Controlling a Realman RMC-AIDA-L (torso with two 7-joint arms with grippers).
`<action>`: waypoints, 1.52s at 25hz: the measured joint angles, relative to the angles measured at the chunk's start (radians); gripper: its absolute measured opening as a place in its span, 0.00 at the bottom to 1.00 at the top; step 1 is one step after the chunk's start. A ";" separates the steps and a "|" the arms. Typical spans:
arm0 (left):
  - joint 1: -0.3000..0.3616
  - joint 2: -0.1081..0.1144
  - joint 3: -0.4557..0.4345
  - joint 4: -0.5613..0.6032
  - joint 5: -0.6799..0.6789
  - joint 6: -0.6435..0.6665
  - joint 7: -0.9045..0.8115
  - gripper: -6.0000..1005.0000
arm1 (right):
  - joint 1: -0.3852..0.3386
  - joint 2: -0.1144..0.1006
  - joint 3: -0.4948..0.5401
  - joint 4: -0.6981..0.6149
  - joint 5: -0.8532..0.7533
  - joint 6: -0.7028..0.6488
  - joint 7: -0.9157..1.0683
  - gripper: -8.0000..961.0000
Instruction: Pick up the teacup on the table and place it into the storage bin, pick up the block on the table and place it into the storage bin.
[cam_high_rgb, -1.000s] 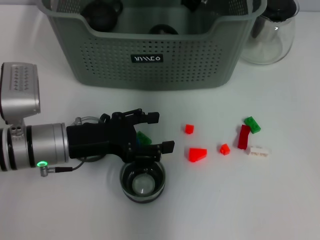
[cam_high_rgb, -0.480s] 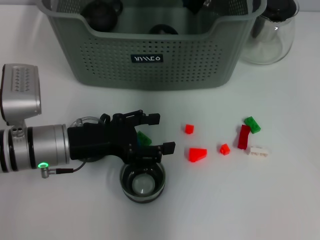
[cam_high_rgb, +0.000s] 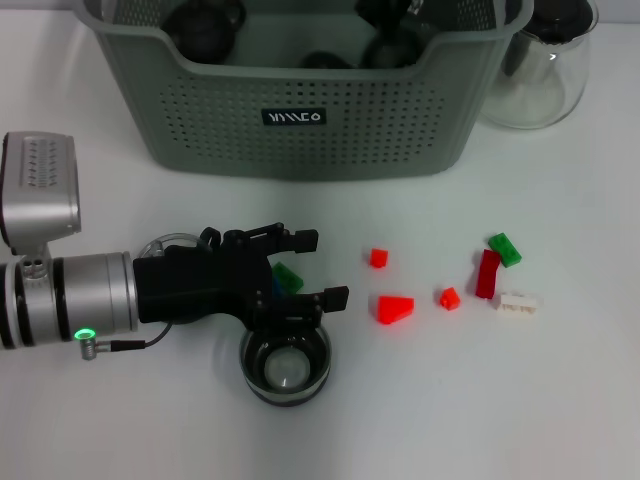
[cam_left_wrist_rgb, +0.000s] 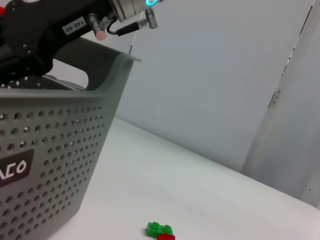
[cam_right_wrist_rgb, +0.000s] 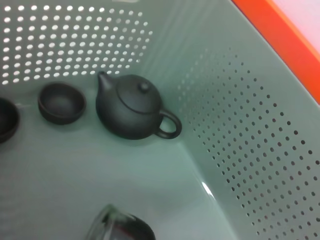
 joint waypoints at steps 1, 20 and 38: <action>0.000 0.000 0.000 0.000 0.000 0.000 0.000 0.89 | 0.000 0.000 0.000 -0.003 0.000 0.000 0.000 0.28; 0.014 0.001 -0.002 0.002 0.000 0.009 -0.003 0.89 | -0.208 -0.011 0.039 -0.656 0.323 -0.374 -0.001 0.65; 0.015 0.007 -0.002 0.006 0.000 0.014 -0.005 0.89 | -0.358 -0.064 0.292 -0.724 0.741 -0.792 -0.196 0.81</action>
